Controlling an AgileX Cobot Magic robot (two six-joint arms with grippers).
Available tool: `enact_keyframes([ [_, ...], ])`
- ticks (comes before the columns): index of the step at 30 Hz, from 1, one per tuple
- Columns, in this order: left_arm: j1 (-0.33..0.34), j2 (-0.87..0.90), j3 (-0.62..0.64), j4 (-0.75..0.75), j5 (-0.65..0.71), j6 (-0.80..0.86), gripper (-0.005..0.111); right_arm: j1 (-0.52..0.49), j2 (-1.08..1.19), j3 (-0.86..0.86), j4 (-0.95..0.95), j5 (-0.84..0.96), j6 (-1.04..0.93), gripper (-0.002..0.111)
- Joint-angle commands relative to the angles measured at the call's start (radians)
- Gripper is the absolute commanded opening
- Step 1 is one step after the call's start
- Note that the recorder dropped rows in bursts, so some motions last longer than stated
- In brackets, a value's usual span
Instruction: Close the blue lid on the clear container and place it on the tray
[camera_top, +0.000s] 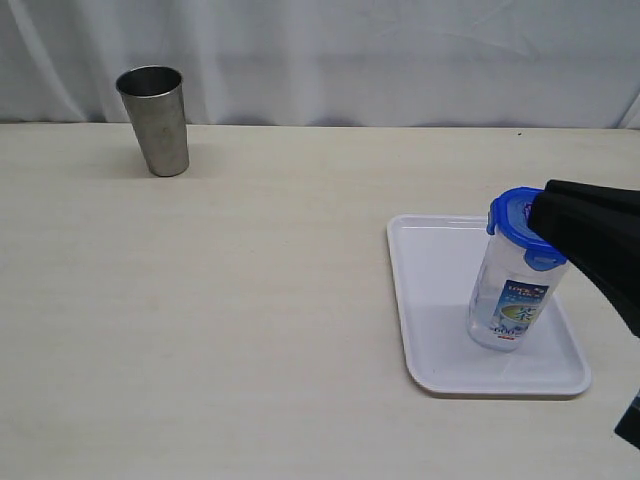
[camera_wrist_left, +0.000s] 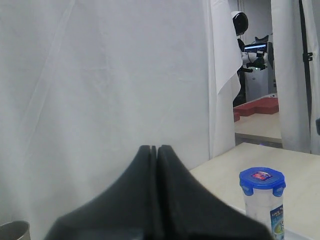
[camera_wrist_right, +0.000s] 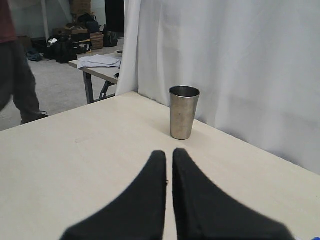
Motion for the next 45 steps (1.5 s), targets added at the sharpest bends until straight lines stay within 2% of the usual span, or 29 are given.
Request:
enact_keyframes([
  [1,0.003,-0.006,0.006,-0.002,0.001,-0.007,0.000,-0.001,-0.002,0.002,0.002,0.003,0.003,0.005],
  [9,0.003,-0.006,0.006,-0.004,-0.001,-0.007,0.000,-0.001,-0.002,0.002,0.002,0.003,0.003,0.005],
  [15,0.003,-0.006,0.006,-0.117,0.019,0.029,0.000,-0.001,-0.002,0.002,0.002,0.003,0.003,0.005],
  [17,0.003,-0.009,0.006,-0.306,0.056,0.159,0.000,-0.001,-0.002,0.002,0.002,0.003,0.003,0.005],
  [18,0.003,-0.011,0.006,-0.574,0.098,0.444,0.000,-0.001,-0.002,0.002,0.002,0.003,0.003,0.005],
  [19,0.003,-0.016,0.006,-0.701,0.112,0.575,0.000,-0.001,-0.002,0.002,0.002,0.003,0.003,0.005],
  [20,0.003,-0.028,0.006,-1.017,0.159,0.926,0.000,-0.001,-0.002,0.002,0.002,0.003,0.003,0.005],
  [22,0.019,-0.050,0.006,-1.294,0.214,1.256,0.000,-0.001,-0.002,0.002,0.002,0.003,0.003,0.005],
  [24,0.078,-0.081,0.021,-1.479,0.238,1.418,0.000,-0.001,-0.002,0.002,0.002,0.003,0.003,0.005],
  [28,0.233,-0.177,0.089,-1.521,0.253,1.438,0.000,-0.001,-0.002,0.002,0.002,0.003,0.003,0.005],
  [33,0.371,-0.314,0.181,-1.521,0.266,1.435,0.000,-0.001,-0.002,0.002,0.002,0.003,0.003,0.005],
  [38,0.418,-0.314,0.217,-1.521,0.280,1.432,0.000,-0.001,-0.002,0.002,0.002,-0.001,0.003,0.005],
  [45,0.419,-0.314,0.286,-1.521,0.301,1.432,0.000,-0.001,-0.002,0.002,0.002,-0.001,0.003,0.005],
])
